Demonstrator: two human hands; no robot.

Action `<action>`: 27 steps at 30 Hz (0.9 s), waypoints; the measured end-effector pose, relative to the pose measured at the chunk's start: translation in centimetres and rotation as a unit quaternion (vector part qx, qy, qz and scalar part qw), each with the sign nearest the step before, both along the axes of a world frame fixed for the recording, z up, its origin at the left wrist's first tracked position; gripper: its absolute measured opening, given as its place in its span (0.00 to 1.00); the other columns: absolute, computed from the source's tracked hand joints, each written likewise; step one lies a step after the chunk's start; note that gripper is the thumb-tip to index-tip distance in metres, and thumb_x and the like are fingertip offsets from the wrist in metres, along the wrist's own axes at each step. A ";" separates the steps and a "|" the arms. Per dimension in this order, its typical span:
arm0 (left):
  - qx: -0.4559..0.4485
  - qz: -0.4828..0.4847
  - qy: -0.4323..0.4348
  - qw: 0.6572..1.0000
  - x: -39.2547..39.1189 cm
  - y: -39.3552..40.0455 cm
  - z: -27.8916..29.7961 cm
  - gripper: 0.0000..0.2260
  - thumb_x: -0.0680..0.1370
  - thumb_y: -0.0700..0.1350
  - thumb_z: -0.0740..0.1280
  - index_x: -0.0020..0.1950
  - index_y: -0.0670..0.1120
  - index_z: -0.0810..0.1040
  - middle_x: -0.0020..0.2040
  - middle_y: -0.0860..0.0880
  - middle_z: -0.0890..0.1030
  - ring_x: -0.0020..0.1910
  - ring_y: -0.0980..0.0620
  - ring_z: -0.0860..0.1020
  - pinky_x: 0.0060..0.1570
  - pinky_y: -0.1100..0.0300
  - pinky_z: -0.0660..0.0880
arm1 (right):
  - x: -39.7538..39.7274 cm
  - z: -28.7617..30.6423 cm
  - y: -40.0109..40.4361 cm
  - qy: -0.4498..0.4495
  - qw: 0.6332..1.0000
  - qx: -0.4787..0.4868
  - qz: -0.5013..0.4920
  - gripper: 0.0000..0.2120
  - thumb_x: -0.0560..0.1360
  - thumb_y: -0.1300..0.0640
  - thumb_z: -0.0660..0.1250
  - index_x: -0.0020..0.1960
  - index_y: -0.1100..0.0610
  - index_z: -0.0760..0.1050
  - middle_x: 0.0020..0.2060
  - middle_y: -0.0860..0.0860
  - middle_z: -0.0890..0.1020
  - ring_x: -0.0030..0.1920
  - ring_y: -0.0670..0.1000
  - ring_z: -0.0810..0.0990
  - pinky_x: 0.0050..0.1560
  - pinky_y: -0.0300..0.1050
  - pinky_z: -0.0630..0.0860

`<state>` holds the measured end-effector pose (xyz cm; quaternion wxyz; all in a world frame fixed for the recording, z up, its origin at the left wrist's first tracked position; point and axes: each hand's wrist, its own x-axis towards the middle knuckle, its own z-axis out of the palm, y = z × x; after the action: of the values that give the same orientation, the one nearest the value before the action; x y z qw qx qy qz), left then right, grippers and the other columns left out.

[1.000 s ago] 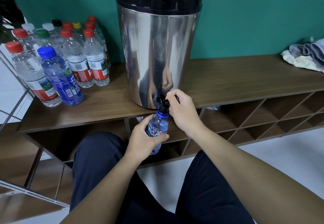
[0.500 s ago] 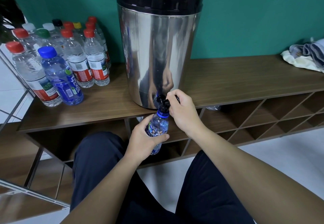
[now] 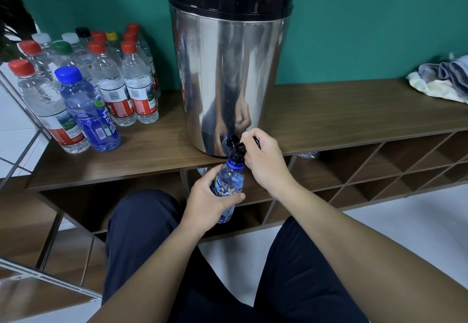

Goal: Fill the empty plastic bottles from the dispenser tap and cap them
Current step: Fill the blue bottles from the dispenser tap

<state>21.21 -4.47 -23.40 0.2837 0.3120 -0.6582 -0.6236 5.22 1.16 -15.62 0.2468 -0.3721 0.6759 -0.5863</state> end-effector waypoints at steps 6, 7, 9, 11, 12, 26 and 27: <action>0.001 -0.001 0.000 1.000 -0.1 -0.1 -0.1 0.33 0.71 0.39 0.87 0.73 0.56 0.81 0.61 0.52 0.89 0.60 0.50 0.88 0.68 0.43 0.83 | 0.0 0.1 0.1 -0.003 1.000 0.000 0.002 0.14 0.89 0.50 0.63 0.49 0.59 0.75 0.28 0.46 0.69 0.31 0.50 0.67 0.38 0.49 0.66; -0.001 -0.002 -0.001 1.000 -0.1 -0.1 -0.2 0.34 0.71 0.39 0.87 0.73 0.56 0.81 0.61 0.52 0.89 0.60 0.50 0.88 0.68 0.43 0.83 | 0.0 0.1 0.1 -0.004 1.000 0.000 0.000 0.14 0.89 0.50 0.63 0.50 0.59 0.76 0.28 0.46 0.69 0.31 0.50 0.67 0.38 0.49 0.66; -0.005 -0.002 -0.001 1.000 -0.1 -0.1 -0.2 0.33 0.71 0.39 0.87 0.73 0.55 0.81 0.61 0.53 0.89 0.61 0.51 0.88 0.68 0.43 0.83 | 0.0 0.1 0.0 -0.005 1.000 0.000 -0.002 0.14 0.89 0.51 0.63 0.50 0.60 0.75 0.28 0.46 0.69 0.31 0.50 0.66 0.37 0.48 0.66; -0.004 -0.001 0.004 1.000 -0.1 -0.1 -0.1 0.33 0.71 0.37 0.87 0.73 0.54 0.81 0.61 0.52 0.89 0.60 0.50 0.88 0.68 0.44 0.83 | 0.1 0.1 0.0 -0.003 1.000 0.001 -0.001 0.14 0.89 0.50 0.63 0.50 0.58 0.75 0.28 0.46 0.69 0.31 0.49 0.67 0.37 0.48 0.66; -0.003 -0.001 0.005 1.000 0.0 -0.1 -0.1 0.33 0.71 0.37 0.87 0.73 0.54 0.82 0.61 0.52 0.89 0.60 0.50 0.88 0.68 0.45 0.83 | 0.1 0.1 0.0 -0.003 1.000 0.001 0.000 0.14 0.89 0.50 0.63 0.49 0.58 0.75 0.28 0.46 0.69 0.31 0.50 0.67 0.37 0.48 0.66; 0.001 0.000 0.005 1.000 0.0 0.0 0.1 0.33 0.71 0.37 0.87 0.73 0.53 0.81 0.60 0.52 0.90 0.60 0.52 0.88 0.66 0.49 0.83 | 0.1 0.0 0.0 -0.003 1.000 -0.004 0.002 0.15 0.89 0.51 0.63 0.50 0.61 0.75 0.28 0.45 0.69 0.30 0.49 0.67 0.37 0.48 0.66; 0.002 0.001 0.005 1.000 0.0 0.0 0.1 0.33 0.71 0.37 0.87 0.73 0.54 0.81 0.60 0.52 0.90 0.60 0.51 0.88 0.67 0.48 0.83 | 0.1 0.0 0.0 -0.002 1.000 -0.005 0.002 0.15 0.89 0.51 0.63 0.50 0.61 0.75 0.27 0.44 0.69 0.30 0.48 0.67 0.37 0.48 0.66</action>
<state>21.20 -4.44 -23.32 0.2873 0.3099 -0.6555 -0.6259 5.32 1.19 -15.60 0.2473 -0.3735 0.6721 -0.5896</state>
